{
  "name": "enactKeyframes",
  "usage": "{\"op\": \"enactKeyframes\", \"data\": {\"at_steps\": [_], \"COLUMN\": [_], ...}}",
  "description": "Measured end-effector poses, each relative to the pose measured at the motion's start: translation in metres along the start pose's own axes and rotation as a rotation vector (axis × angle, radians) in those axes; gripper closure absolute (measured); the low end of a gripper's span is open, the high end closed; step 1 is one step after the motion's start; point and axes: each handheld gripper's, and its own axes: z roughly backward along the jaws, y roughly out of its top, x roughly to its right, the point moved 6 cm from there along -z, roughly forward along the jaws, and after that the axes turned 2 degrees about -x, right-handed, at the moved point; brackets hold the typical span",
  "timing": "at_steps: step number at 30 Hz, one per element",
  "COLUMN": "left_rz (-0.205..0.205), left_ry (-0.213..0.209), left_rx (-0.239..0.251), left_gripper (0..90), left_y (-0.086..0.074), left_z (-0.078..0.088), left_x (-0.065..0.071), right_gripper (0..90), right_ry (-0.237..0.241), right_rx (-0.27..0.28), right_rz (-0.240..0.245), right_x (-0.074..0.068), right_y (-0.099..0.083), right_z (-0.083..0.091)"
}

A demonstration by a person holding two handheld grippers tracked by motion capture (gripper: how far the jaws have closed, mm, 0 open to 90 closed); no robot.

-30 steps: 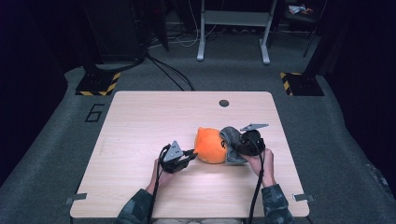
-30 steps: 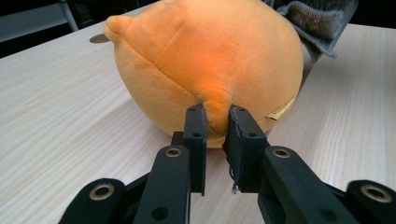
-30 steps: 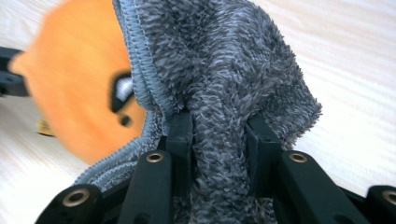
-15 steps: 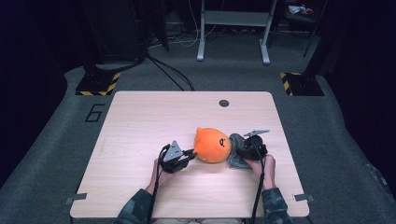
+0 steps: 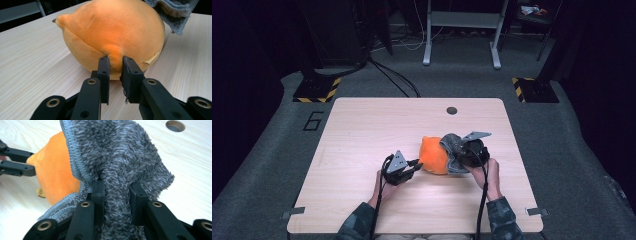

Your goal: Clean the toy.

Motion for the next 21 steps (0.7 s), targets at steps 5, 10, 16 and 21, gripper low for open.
{"op": "enactKeyframes", "data": {"at_steps": [5,10,16,21], "left_rz": [0.015,-0.012,-0.017,-0.069], "left_ry": [0.032,0.058,0.062,0.074], "left_rx": [0.002,-0.036,-0.056,-0.055], "left_gripper": [56.2,43.9,40.1,41.6], "left_y": [0.001,-0.001,0.001,0.008], "left_z": [0.001,-0.004,-0.011,-0.021], "left_x": [-0.002,-0.003,-0.006,-0.004], "right_gripper": [70.0,69.9,69.8,69.8], "right_ry": [0.01,-0.008,-0.025,-0.031], "right_rx": [-0.01,-0.029,-0.05,-0.059], "right_rz": [-0.032,-0.035,-0.03,-0.032], "right_x": [0.011,0.017,0.024,0.029], "right_y": [0.005,0.009,0.013,0.015], "right_z": [-0.008,-0.016,-0.02,-0.025]}}
